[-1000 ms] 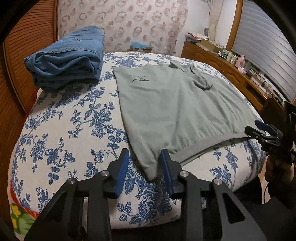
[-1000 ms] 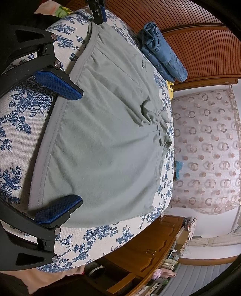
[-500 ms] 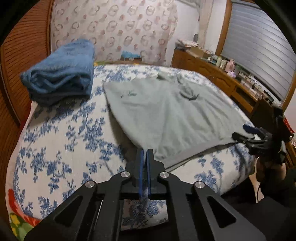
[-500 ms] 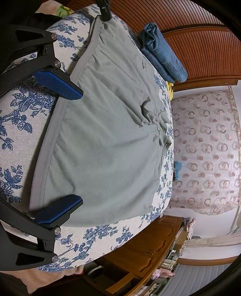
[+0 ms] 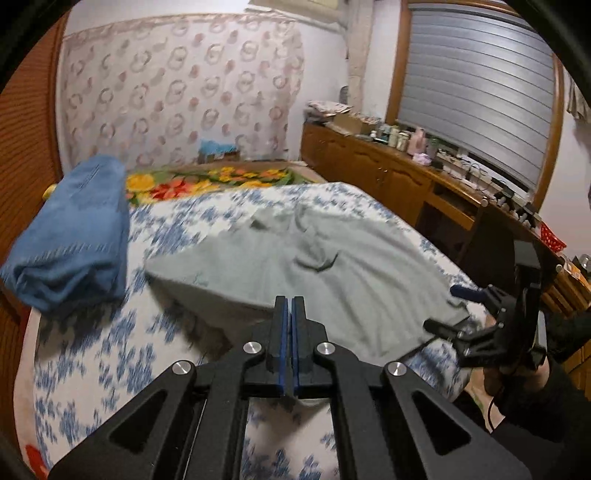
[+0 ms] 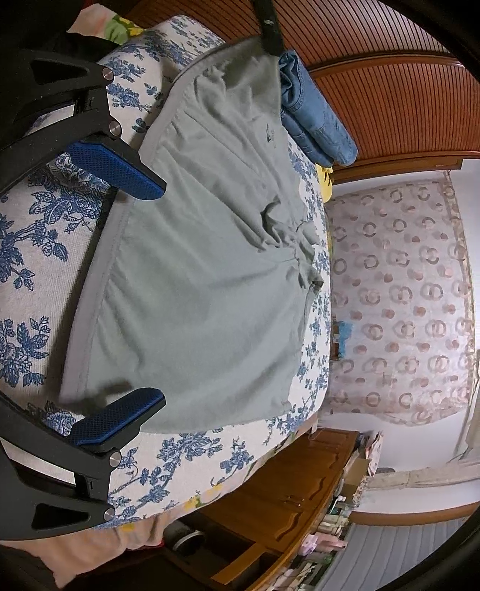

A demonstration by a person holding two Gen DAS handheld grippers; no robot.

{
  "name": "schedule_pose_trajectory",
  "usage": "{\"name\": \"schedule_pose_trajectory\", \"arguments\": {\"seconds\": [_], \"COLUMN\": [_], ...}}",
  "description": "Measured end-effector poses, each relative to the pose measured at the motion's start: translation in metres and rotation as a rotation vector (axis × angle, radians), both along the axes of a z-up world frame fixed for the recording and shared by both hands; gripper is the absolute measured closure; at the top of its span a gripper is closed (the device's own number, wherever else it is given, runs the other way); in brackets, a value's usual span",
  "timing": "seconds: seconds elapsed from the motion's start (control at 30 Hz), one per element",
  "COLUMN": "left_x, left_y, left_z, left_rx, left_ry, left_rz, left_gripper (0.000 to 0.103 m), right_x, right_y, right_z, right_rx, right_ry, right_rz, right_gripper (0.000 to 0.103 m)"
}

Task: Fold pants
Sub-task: 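Lift the held leg with the left tool and fold it over the other leg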

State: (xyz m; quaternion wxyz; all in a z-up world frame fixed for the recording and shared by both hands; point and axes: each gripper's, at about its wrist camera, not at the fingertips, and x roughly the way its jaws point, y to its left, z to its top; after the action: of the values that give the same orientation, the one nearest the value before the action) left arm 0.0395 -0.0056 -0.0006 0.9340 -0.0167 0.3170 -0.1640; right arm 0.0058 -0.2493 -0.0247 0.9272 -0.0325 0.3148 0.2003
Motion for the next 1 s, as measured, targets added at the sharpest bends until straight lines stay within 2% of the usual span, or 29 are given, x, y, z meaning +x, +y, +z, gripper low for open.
{"name": "schedule_pose_trajectory", "arguments": {"seconds": [0.2,0.8,1.0], "left_x": [0.015,0.059,0.071], "left_y": [-0.019,-0.082,-0.095], "left_z": [0.011,0.023,0.015], "left_rx": [0.004,-0.002,0.023], "left_ry": [-0.016,0.006,0.036], "left_rz": [-0.054,-0.185,-0.195], "left_gripper": [0.101,0.102,0.101], "right_x": [0.000,0.006,0.010], "right_y": [-0.004,-0.016,-0.020], "right_z": [0.001,0.003,0.002], "right_rx": [0.020,0.039,0.044], "right_ry": [0.007,0.001,-0.001], "right_rz": [0.003,-0.006,-0.012], "right_gripper": [0.002,0.002,0.002]}}
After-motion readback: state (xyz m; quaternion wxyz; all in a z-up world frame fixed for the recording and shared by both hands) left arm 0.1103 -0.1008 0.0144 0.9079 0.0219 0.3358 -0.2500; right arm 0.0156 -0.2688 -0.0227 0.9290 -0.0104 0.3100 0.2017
